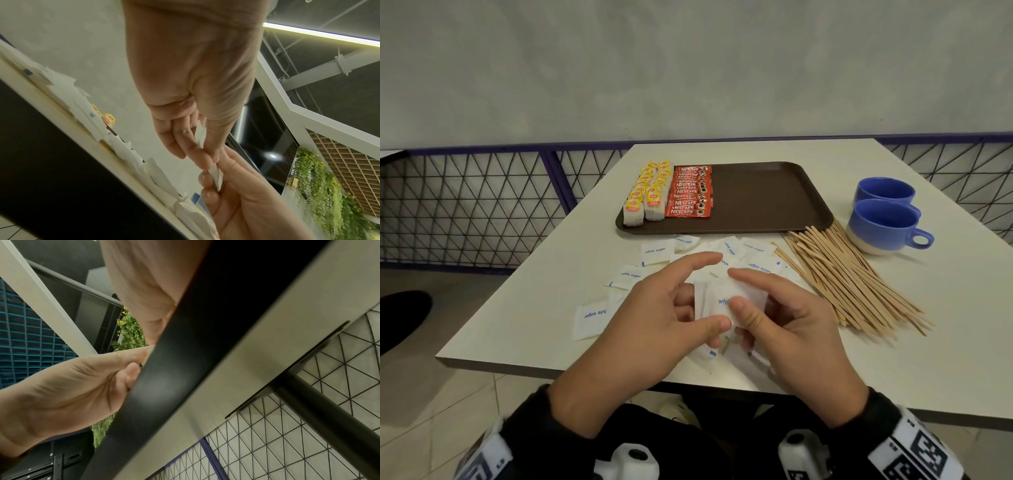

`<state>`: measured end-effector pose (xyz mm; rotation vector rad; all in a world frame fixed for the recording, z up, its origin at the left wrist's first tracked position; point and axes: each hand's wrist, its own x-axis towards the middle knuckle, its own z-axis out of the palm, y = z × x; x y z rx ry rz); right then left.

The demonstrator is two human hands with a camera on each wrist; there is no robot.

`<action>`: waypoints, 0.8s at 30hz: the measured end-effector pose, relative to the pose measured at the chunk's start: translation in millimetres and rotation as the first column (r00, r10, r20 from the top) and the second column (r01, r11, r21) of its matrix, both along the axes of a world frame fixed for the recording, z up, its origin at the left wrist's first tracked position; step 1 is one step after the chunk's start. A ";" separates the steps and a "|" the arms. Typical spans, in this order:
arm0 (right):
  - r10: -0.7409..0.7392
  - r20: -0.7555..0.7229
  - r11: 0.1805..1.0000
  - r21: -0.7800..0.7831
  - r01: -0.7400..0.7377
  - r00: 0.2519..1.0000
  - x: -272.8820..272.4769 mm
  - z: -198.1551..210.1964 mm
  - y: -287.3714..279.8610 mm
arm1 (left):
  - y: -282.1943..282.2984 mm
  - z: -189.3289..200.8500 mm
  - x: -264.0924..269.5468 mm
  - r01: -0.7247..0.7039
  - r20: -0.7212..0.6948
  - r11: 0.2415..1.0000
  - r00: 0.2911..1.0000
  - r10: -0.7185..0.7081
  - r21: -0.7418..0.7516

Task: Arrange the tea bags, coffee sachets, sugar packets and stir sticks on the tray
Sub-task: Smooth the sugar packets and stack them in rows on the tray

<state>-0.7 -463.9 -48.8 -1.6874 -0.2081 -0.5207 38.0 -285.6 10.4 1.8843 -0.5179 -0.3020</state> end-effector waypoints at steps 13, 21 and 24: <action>-0.161 0.022 0.984 0.081 0.158 0.987 3.4 -5.2 -2.0 | 18.9 -0.8 6.9 -0.192 0.011 0.976 0.981 0.194 -0.098; -0.075 0.014 0.997 -0.006 0.075 0.997 1.6 -5.0 -0.9 | 13.9 -2.1 2.0 -0.106 -0.070 0.993 0.992 0.102 -0.057; -0.043 0.027 0.999 -0.028 0.044 0.999 3.8 -7.0 -1.9 | 10.9 -4.0 1.6 -0.078 -0.065 0.996 0.995 0.075 -0.036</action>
